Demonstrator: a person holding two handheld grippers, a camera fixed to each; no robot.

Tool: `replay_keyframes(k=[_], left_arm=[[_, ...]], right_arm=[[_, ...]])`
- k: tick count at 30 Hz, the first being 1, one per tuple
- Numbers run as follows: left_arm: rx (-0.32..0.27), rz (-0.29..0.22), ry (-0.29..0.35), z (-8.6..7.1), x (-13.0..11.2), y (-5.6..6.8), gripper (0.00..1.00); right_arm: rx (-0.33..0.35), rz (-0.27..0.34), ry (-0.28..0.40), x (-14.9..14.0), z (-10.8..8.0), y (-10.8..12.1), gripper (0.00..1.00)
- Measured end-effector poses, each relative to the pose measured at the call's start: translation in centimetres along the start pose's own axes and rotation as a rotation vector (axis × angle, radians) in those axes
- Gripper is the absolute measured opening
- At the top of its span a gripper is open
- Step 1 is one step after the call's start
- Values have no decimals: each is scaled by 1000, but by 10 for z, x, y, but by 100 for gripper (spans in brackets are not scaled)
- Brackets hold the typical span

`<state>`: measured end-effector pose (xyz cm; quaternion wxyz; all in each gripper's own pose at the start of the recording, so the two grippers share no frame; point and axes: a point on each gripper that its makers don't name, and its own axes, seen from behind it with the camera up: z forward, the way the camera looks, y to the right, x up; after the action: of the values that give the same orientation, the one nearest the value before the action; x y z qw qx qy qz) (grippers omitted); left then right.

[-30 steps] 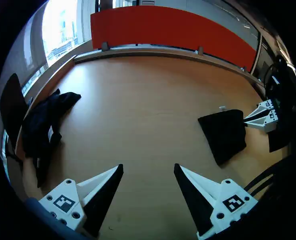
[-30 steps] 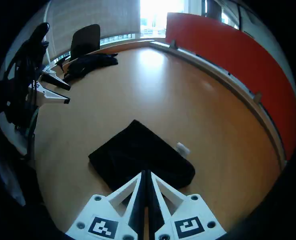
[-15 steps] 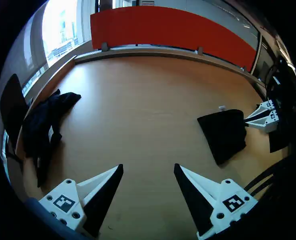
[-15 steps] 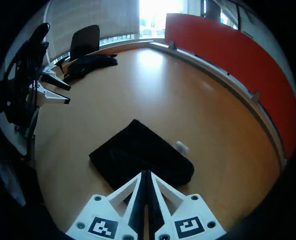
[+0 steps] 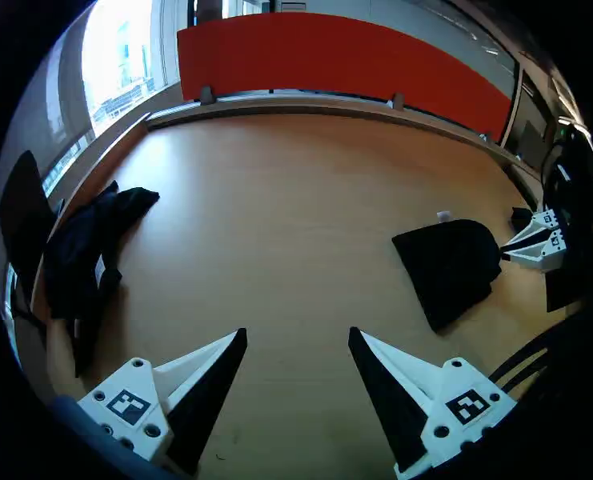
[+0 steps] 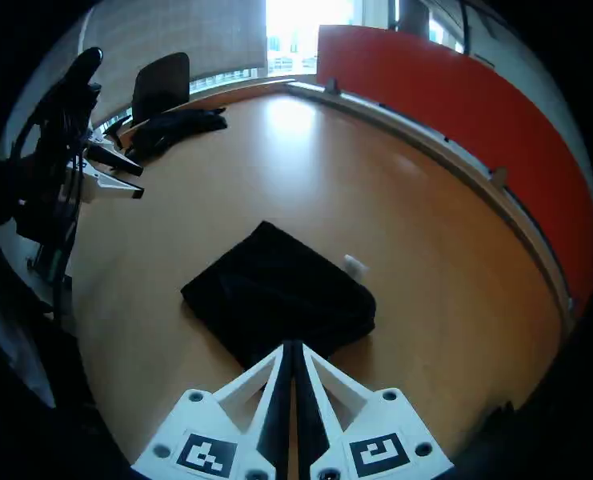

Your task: Fold towel

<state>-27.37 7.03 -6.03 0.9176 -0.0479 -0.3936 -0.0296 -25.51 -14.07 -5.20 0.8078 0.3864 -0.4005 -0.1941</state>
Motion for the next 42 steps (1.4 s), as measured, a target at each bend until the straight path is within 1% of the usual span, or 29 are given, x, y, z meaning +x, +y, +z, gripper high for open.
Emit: replay_keyframes(k=[9,17,21,23,25,26,27,29,31,36,42], left_arm=[[-8,9,0,1,1,5,94],[-10,14,0,1,1,8,94],[-10,13,-1,0,1,8,94],[-9,13,-1,0,1,7,94],[-9,14,-2,0,0,7,94],[-9,14,-2,0,0,7,94],[-10,14,-2,0,0,7,94],[-10,15,-3,0,0,7,94],[-11,16,-3,0,0,7,94],[-13,17,-3,0,1,8,94],[-12,18,-4,0,0,8,94]], right_arm=[[-17,26,-8,-17,-13,2,6],[-12,41,-13,-27,-14,-4,6],[-13,44,-29,-37,-14,-7,7],[-13,47,-39,-42,-14,-8,17],[-16,48,-49,-48,-13,-9,32],[-18,49,-54,-51,-13,-9,42],[-20,49,-58,-53,-13,-9,50],[-24,50,-66,-57,-12,-10,54],[-22,52,-67,-59,-11,-11,55],[-15,62,-68,-61,-7,-13,55],[-3,65,-74,-64,3,-19,55]])
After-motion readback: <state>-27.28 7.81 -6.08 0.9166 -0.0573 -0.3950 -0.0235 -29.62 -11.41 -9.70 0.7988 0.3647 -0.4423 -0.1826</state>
